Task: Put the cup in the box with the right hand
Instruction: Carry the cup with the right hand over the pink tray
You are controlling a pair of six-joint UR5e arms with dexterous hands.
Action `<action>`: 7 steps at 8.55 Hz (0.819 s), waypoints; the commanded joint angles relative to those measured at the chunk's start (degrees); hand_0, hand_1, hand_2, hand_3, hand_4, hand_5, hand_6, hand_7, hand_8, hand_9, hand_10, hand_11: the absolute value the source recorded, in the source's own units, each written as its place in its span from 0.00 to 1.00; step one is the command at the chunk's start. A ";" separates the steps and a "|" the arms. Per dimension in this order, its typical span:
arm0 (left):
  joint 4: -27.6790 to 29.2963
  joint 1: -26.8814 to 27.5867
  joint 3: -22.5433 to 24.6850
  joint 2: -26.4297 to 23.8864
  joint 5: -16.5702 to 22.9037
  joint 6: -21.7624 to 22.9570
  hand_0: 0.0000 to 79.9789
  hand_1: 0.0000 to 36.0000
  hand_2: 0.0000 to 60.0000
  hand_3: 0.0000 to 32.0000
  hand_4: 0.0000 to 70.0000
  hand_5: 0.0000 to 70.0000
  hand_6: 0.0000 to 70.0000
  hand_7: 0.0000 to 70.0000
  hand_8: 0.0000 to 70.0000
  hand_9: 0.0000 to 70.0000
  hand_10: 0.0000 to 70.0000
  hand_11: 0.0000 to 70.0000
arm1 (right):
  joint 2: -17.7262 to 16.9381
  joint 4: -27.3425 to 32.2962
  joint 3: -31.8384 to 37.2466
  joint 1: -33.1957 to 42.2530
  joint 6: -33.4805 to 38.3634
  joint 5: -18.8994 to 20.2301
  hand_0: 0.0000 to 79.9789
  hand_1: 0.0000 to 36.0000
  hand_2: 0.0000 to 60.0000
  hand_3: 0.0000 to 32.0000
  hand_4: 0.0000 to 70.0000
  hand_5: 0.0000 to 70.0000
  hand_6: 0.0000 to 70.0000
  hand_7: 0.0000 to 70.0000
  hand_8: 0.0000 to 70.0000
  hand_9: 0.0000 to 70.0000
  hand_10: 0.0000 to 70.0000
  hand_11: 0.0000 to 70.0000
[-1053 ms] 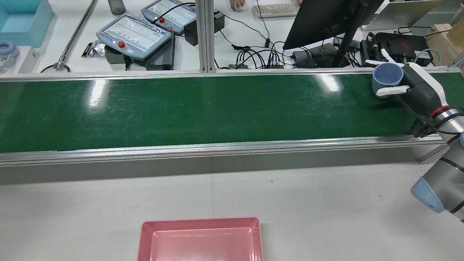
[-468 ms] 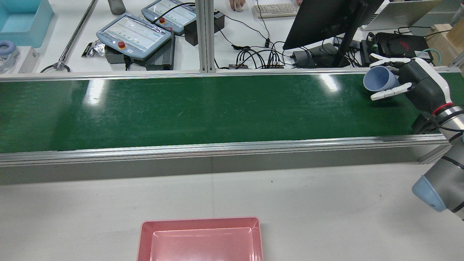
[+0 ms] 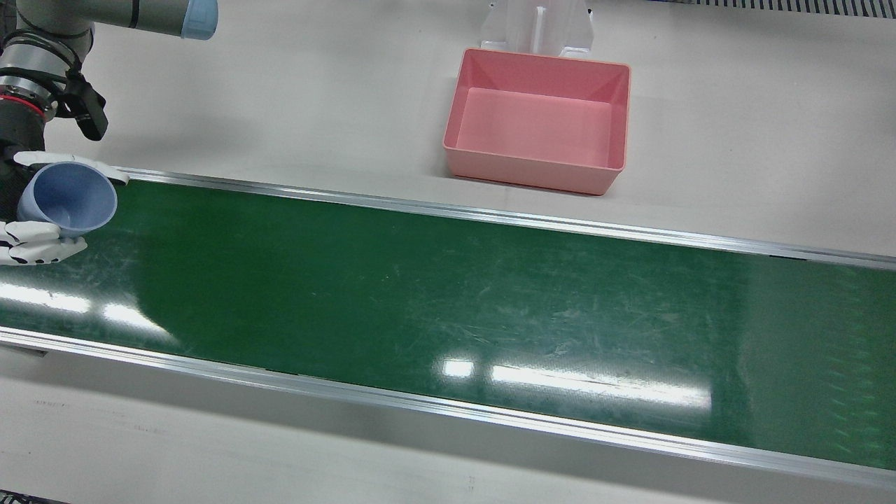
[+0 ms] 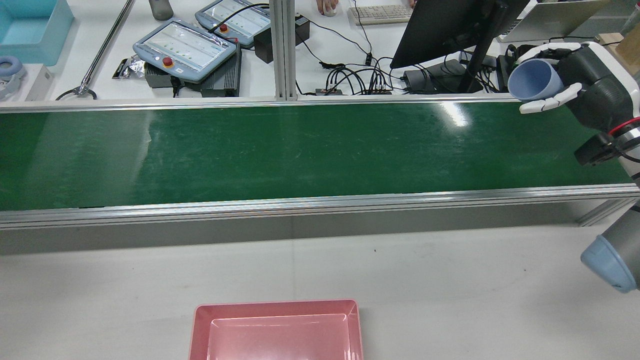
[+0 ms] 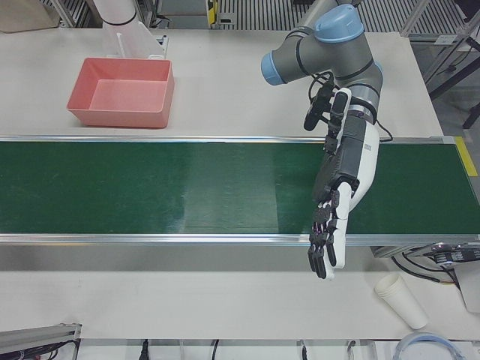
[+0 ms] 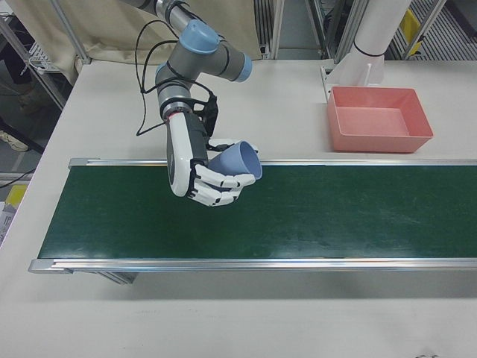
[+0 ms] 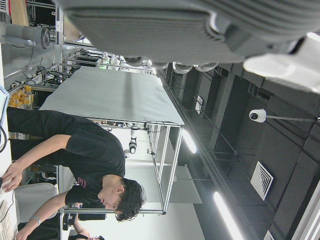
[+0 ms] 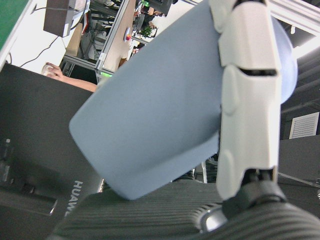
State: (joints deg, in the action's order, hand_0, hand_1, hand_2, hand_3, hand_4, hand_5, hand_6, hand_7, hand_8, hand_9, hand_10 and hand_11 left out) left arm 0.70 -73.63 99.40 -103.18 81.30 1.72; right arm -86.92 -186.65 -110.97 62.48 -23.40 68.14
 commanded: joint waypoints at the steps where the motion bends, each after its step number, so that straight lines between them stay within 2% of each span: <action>1: 0.00 -0.02 0.09 0.00 0.00 0.04 0.00 0.00 0.00 0.00 0.00 0.00 0.00 0.00 0.00 0.00 0.00 0.00 | 0.44 -3.88 -11.07 -3.21 -1.20 -0.02 0.98 1.00 1.00 0.00 0.43 0.46 0.78 1.00 1.00 1.00 0.99 1.00; 2: 0.00 -0.02 0.09 0.00 0.00 0.04 0.00 0.00 0.00 0.00 0.00 0.00 0.00 0.00 0.00 0.00 0.00 0.00 | 0.96 -4.94 -15.20 -6.63 -3.12 0.06 0.98 1.00 1.00 0.00 0.42 0.46 0.77 1.00 1.00 1.00 0.96 1.00; 4: 0.00 -0.02 0.00 0.00 0.00 0.04 0.00 0.00 0.00 0.00 0.00 0.00 0.00 0.00 0.00 0.00 0.00 0.00 | 1.75 -8.97 -24.50 -15.84 -9.78 -0.11 1.00 1.00 1.00 0.00 0.47 0.44 0.75 1.00 1.00 1.00 0.91 1.00; 5: 0.00 -0.02 0.00 0.00 0.00 0.04 0.00 0.00 0.00 0.00 0.00 0.00 0.00 0.00 0.00 0.00 0.00 0.00 | 2.54 -10.03 -27.77 -21.90 -13.39 -1.59 1.00 1.00 1.00 0.00 0.42 0.44 0.75 1.00 1.00 1.00 0.90 1.00; 6: 0.00 0.07 0.00 0.00 0.00 -0.05 0.00 0.00 0.00 0.00 0.00 0.00 0.00 0.00 0.00 0.00 0.00 0.00 | 2.63 -10.22 -29.55 -28.05 -16.21 -4.04 1.00 1.00 1.00 0.00 0.45 0.43 0.74 1.00 1.00 1.00 0.89 1.00; 7: 0.00 0.07 0.00 0.00 0.00 0.04 0.00 0.00 0.00 0.00 0.00 0.00 0.00 0.00 0.00 0.00 0.00 0.00 | 3.94 -10.22 -30.87 -33.42 -19.98 -5.28 1.00 1.00 1.00 0.00 0.44 0.43 0.73 1.00 1.00 1.00 0.88 1.00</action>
State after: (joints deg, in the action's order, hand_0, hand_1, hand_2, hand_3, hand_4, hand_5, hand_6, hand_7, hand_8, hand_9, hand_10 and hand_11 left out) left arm 0.70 -73.63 99.42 -103.19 81.30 1.73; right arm -84.64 -196.05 -137.41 41.22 -35.99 66.17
